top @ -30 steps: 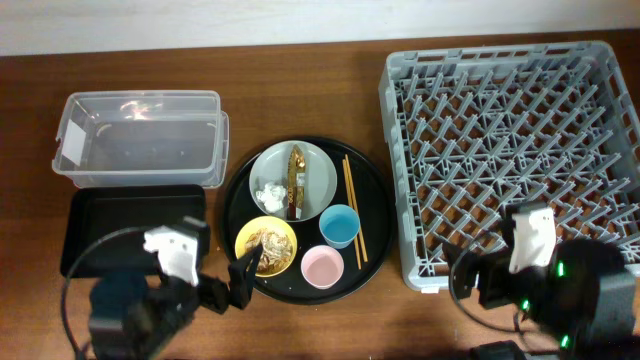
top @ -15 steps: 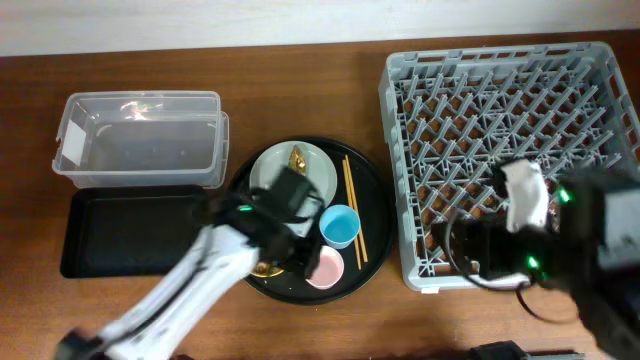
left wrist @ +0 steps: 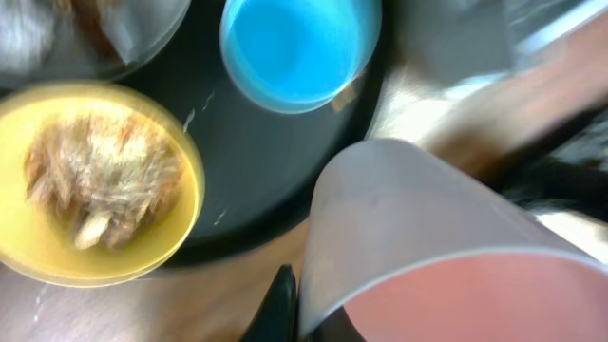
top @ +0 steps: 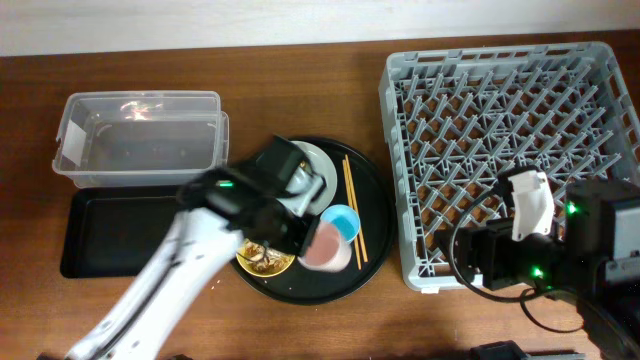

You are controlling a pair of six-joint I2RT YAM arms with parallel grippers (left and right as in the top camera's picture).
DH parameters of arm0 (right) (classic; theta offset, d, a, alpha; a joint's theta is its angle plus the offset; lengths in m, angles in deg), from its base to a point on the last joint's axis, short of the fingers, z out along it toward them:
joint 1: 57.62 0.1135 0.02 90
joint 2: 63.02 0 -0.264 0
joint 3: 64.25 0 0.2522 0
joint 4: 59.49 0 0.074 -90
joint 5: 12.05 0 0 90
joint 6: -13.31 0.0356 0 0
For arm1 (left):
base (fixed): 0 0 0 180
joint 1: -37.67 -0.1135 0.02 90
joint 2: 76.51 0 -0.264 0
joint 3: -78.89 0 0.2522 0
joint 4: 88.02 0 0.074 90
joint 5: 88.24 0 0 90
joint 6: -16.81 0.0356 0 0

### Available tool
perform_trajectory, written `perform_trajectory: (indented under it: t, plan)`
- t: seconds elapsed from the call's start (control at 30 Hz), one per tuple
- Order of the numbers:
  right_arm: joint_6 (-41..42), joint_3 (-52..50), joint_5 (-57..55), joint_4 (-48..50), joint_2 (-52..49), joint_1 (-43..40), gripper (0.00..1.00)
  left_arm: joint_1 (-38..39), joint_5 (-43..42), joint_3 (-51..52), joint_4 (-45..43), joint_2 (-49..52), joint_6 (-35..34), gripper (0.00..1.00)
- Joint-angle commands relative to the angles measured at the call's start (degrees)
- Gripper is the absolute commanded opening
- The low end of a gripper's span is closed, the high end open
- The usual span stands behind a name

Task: Sort waste into correct bins and load items into the dishwasher rack
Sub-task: 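Carry the pink cup to the dish rack and release it upright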

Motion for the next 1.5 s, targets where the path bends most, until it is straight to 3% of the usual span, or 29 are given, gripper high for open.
perform_trajectory:
  t: [0.0, 0.07, 0.13, 0.2, 0.37, 0.5, 0.57, 0.6, 0.77, 0.87, 0.93, 1.03, 1.17, 1.33, 1.37, 1.4, 1.43, 1.47]
  plan:
    - [-8.8, 1.0, 13.9, 0.0, -2.3, -0.2, 0.93, -8.7, -26.2, -1.6, -7.0, -5.4, 4.9, 0.00]
    - [-13.8, 1.0, 25.8, 0.3, -4.4, -0.2, 0.93, -12.3, -39.1, -1.6, -12.0, -6.3, 5.6, 0.00]
    - [-14.7, 1.0, 28.3, 0.8, -6.6, 0.6, 0.93, -12.8, -49.5, -1.6, -16.7, -6.3, 5.7, 0.00]
    - [-20.4, 1.0, 38.0, 3.8, -8.1, 3.2, 0.93, -12.8, -51.4, -1.6, -18.6, -6.3, 5.7, 0.00]
    - [-17.4, 1.0, 40.5, 13.7, -10.6, 9.9, 0.94, -12.8, -56.1, -1.6, -18.8, -6.3, 5.8, 0.00]
    - [-15.7, 1.0, 40.5, 15.3, -11.2, 10.5, 0.82, -12.8, -56.5, -1.6, -18.8, -6.3, 5.8, 0.00]
    - [-15.3, 1.0, 36.8, 15.3, -11.3, 10.4, 0.92, -12.8, -63.6, -1.6, -20.4, -6.4, 5.8, 0.00]
    - [-13.5, 1.0, 33.9, 15.3, -11.4, 10.3, 0.92, -12.9, -64.9, -1.6, -21.1, -6.4, 5.8, 0.00]
    - [-12.7, 1.0, 30.6, 17.0, -11.4, 8.6, 0.95, -12.8, -64.8, -1.6, -21.1, -6.4, 5.8, 0.00]
    - [-13.4, 1.0, 37.2, 17.0, -11.4, 5.9, 0.97, -12.8, -64.6, -1.6, -21.1, -6.4, 5.8, 0.00]
    - [-14.9, 1.0, 44.6, 17.4, -11.5, 7.9, 0.96, -12.8, -61.2, -1.6, -21.1, -6.4, 5.8, 0.00]
    - [-14.4, 1.0, 42.7, 18.9, -11.9, 14.0, 0.95, -12.8, -59.6, -1.6, -21.1, -6.4, 5.8, 0.00]
    - [-12.7, 1.0, 40.4, 19.0, -13.1, 14.8, 0.69, -12.8, -59.5, -1.6, -21.1, -6.4, 5.8, 0.00]
    - [-11.6, 1.0, 36.6, 18.8, -10.4, 11.6, 0.63, -12.8, -56.7, -1.6, -20.6, -6.4, 5.7, 0.01]
    - [-11.5, 1.0, 36.6, 18.4, -9.0, 8.9, 0.63, -12.8, -56.6, -1.6, -20.5, -6.4, 5.8, 0.19]
    - [-11.3, 1.0, 36.3, 17.4, -8.1, 6.7, 0.63, -12.8, -55.7, -1.6, -20.4, -6.4, 5.7, 0.59]
    - [-10.3, 1.0, 35.0, 16.1, -7.3, 4.8, 0.61, -12.8, -54.6, -1.6, -20.2, -6.4, 5.7, 0.85]
    - [-7.4, 1.0, 29.9, 12.6, -6.2, 0.7, 0.61, -12.8, -52.0, -1.6, -19.5, -6.4, 5.7, 0.93]
